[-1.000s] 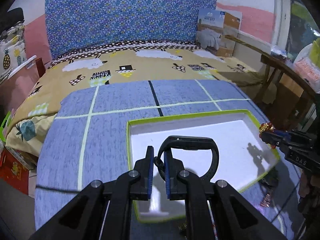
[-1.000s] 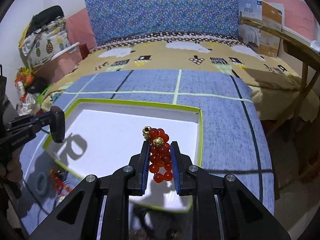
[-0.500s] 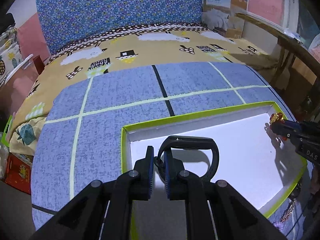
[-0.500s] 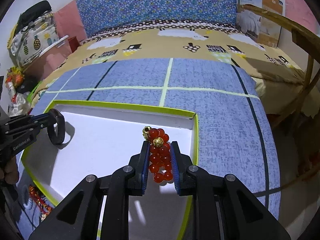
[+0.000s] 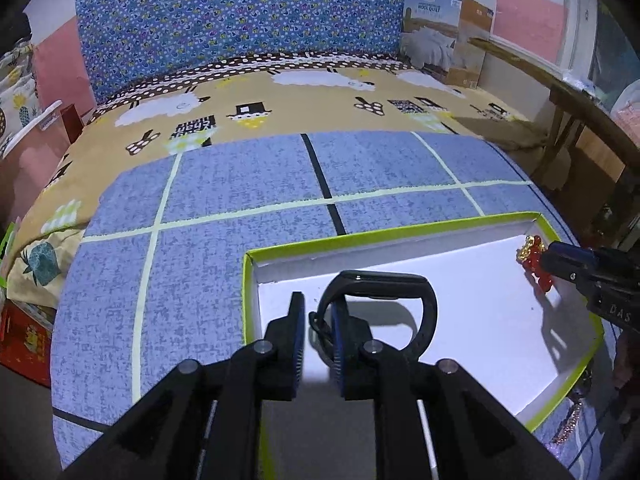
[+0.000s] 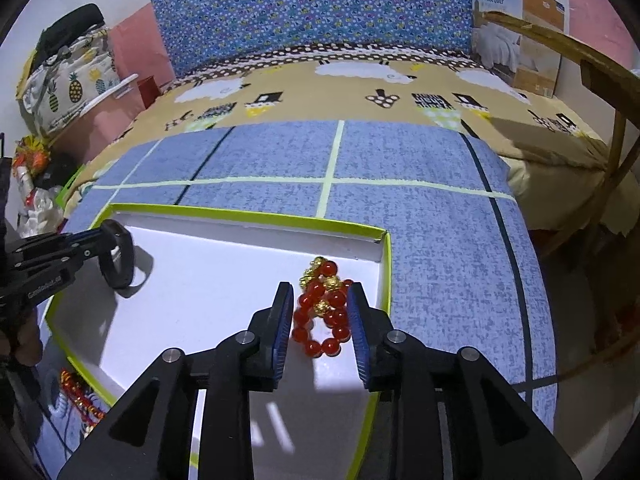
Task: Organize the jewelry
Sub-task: 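Open the left gripper over the box while the right gripper releases the bead bracelet inside, then grasp the red-and-gold tassel charm with the left gripper while the right gripper grasps the black hair tie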
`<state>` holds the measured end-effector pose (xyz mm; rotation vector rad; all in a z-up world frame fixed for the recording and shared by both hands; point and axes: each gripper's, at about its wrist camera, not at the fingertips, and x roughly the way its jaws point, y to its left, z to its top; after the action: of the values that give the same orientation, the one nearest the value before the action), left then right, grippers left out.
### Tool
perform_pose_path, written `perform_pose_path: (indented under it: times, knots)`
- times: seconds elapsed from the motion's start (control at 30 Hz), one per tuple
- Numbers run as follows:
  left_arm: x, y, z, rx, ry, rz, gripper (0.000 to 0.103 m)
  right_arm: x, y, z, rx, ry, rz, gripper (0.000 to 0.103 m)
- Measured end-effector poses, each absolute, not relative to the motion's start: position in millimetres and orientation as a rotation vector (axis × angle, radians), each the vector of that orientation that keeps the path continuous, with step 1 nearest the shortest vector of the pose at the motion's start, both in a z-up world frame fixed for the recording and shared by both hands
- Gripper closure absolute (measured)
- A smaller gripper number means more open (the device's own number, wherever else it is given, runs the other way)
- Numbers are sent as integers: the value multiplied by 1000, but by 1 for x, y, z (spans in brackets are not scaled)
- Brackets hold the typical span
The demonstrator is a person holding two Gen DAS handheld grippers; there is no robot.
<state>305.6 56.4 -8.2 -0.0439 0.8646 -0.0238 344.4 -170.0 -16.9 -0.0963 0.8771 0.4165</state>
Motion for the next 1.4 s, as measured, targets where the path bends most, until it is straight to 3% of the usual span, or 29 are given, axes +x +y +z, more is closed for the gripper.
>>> perform_pose_path:
  times: [0.43,1.4]
  knots:
    - [277,62,8,-80,799,-52,79,301,-181,4,-73,809,438,73]
    - [110,40,20,-69,658,-154,79,142,-207,12,-9,713,478,73]
